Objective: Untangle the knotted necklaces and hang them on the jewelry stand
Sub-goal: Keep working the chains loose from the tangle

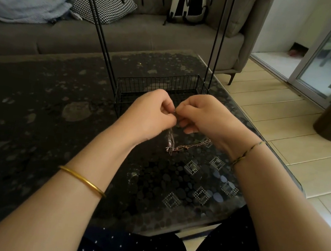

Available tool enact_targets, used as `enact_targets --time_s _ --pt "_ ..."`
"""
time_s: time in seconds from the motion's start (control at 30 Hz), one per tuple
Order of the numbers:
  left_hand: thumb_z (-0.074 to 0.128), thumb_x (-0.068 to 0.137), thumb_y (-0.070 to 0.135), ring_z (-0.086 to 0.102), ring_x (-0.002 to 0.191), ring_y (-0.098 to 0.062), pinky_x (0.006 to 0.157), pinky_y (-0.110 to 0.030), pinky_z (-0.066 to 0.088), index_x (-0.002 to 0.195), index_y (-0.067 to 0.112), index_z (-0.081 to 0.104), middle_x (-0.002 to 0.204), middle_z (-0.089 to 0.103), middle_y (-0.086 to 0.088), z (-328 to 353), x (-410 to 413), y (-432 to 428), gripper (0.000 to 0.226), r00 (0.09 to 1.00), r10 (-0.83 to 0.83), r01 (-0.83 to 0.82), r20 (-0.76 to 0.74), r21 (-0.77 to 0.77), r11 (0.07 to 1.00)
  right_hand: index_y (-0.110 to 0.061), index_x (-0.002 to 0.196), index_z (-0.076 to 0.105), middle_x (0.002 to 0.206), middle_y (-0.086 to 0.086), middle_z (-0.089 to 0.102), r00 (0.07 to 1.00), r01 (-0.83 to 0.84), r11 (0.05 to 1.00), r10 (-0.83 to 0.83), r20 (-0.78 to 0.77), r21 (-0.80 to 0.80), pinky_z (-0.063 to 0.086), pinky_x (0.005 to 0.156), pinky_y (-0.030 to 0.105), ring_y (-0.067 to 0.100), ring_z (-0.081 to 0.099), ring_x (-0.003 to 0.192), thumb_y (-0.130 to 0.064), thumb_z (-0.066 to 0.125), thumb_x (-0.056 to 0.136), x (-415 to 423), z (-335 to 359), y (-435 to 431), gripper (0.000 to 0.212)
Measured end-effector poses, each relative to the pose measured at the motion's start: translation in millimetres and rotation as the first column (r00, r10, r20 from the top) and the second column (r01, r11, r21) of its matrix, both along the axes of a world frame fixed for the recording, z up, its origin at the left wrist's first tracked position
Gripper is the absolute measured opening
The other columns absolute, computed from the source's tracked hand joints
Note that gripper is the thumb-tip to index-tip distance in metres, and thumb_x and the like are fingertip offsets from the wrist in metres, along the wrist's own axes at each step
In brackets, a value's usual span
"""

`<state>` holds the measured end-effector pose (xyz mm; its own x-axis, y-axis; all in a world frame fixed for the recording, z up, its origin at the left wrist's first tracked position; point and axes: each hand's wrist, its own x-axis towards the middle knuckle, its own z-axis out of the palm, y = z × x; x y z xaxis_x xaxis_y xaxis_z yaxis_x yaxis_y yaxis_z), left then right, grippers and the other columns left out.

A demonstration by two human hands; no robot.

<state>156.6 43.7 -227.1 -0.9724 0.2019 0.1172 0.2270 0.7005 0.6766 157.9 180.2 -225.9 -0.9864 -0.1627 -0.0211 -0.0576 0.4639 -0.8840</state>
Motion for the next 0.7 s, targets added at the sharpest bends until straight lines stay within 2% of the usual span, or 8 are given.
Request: enact_targets --time_s 0.07,0.13,0.2,0.3,0.43,0.5,0.57,0.7 --pt "0.06 0.085 0.015 0.053 0.071 -0.008 0.062 -0.025 0.043 0.079 0.023 0.059 0.077 0.057 0.006 -0.2 0.4 -0.2 0.01 0.997 0.068 -0.067 -0.026 0.025 0.997 -0.004 0.084 0.063 0.078 0.007 0.061 0.999 -0.028 1.0 0.029 0.023 -0.013 0.05 0.059 0.02 0.012 0.057 0.069 -0.013 0.052 0.093 -0.3 0.5 0.3 0.017" --pt "0.057 0.087 0.016 0.058 0.078 -0.01 0.072 -0.031 0.052 0.083 0.017 0.066 0.081 0.062 0.005 -2.7 0.6 -1.1 0.01 0.99 0.137 -0.139 0.028 0.112 0.984 -0.001 0.082 0.063 0.074 0.006 0.06 0.998 -0.06 0.996 0.059 0.019 0.061 0.05 0.058 0.021 0.014 0.056 0.064 -0.015 0.052 0.093 -0.5 -0.4 -0.4 0.022" --pt "0.056 0.087 0.014 0.059 0.081 -0.009 0.078 -0.034 0.054 0.084 0.013 0.069 0.083 0.064 0.006 -4.7 0.4 -1.9 0.013 0.976 0.191 -0.211 0.107 0.228 0.951 0.006 0.085 0.063 0.073 0.009 0.06 0.996 -0.088 0.989 0.087 0.014 0.122 0.049 0.057 0.022 0.016 0.056 0.061 -0.016 0.051 0.093 -0.2 -0.3 -1.9 0.026" --pt "0.054 0.089 0.01 0.058 0.08 -0.009 0.072 -0.028 0.051 0.081 0.018 0.068 0.085 0.064 0.005 -2.9 0.5 -0.4 0.017 0.961 0.185 -0.251 0.206 0.361 0.898 0.0 0.082 0.061 0.071 0.007 0.059 0.993 -0.119 0.987 0.116 0.027 0.113 0.047 0.051 0.015 0.012 0.055 0.058 -0.014 0.05 0.092 0.9 2.7 -4.2 0.02" --pt "0.051 0.089 0.0 0.05 0.07 -0.01 0.061 -0.022 0.045 0.083 0.015 0.064 0.079 0.057 -0.001 4.6 1.7 -0.7 0.02 0.906 0.063 -0.334 0.419 0.614 0.715 -0.006 0.073 0.057 0.068 0.003 0.056 0.998 -0.051 0.999 0.051 0.028 0.015 0.049 0.052 0.017 0.011 0.054 0.059 -0.012 0.048 0.09 -0.1 2.7 -2.8 0.02" --pt "0.051 0.088 -0.001 0.048 0.068 -0.01 0.058 -0.022 0.043 0.086 0.015 0.063 0.077 0.055 -0.001 5.0 2.4 -1.7 0.02 0.897 0.017 -0.312 0.443 0.604 0.733 -0.008 0.07 0.056 0.068 0.002 0.055 1.0 0.03 0.998 -0.029 0.011 -0.052 0.049 0.055 0.022 0.011 0.054 0.06 -0.012 0.047 0.091 -0.9 1.7 -2.2 0.022" --pt "0.051 0.087 0.0 0.05 0.07 -0.01 0.06 -0.023 0.044 0.09 0.015 0.062 0.079 0.057 -0.001 3.7 3.2 -2.2 0.019 0.902 0.007 -0.265 0.431 0.543 0.797 -0.008 0.07 0.056 0.068 0.002 0.055 0.998 0.065 0.991 -0.065 0.007 -0.121 0.048 0.056 0.023 0.011 0.053 0.061 -0.01 0.047 0.091 -1.2 1.5 -3.2 0.023" --pt "0.057 0.085 0.007 0.057 0.075 -0.01 0.064 -0.024 0.049 0.083 0.019 0.063 0.084 0.062 0.001 1.6 2.5 -2.3 0.014 0.962 0.069 -0.149 0.264 0.294 0.944 -0.007 0.072 0.059 0.071 0.006 0.057 0.998 0.069 0.991 -0.07 -0.007 -0.116 0.048 0.055 0.022 0.011 0.054 0.062 -0.01 0.049 0.09 -2.2 -1.3 -5.4 0.022"
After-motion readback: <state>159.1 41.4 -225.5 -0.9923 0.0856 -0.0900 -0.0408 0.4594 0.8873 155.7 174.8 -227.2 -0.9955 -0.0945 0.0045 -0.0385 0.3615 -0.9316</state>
